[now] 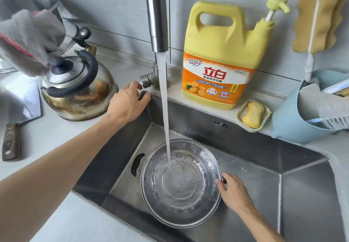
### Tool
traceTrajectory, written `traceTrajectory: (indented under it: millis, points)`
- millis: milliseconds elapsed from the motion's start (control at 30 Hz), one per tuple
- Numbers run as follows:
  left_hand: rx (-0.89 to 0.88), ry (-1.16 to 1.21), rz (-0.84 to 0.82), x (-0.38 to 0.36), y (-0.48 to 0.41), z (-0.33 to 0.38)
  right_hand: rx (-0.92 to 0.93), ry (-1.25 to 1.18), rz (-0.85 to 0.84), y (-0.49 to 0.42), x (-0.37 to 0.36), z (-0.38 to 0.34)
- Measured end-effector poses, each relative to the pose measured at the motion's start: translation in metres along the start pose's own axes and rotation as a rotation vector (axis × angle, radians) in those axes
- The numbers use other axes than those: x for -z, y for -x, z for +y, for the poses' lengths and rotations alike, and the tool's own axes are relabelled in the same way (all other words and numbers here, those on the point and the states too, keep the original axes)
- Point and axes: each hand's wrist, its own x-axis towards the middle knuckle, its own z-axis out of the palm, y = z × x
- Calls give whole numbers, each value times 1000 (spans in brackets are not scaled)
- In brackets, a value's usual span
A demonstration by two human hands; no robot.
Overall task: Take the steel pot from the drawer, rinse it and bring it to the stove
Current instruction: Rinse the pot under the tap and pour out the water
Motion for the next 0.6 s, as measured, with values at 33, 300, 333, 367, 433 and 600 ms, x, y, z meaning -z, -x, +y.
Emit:
traceTrajectory:
  millis: [33, 300, 333, 367, 433, 600]
  points:
    - [-26, -30, 10, 2, -2, 2, 3, 0, -5, -1, 0, 1]
    - [-108, -213, -16, 3, -14, 24, 19, -7, -24, -5, -1, 5]
    - [-115, -224, -11, 2, -14, 26, 21, -9, -26, -5, 0, 4]
    - [-112, -235, -6, 1, -14, 28, 23, -9, -30, -5, 0, 5]
    - [-112, -248, -2, -2, -16, 26, 32, -11, -31, -5, 0, 5]
    - [-132, -101, -103, -18, 4, 7, 22, -29, -19, -4, -1, 5]
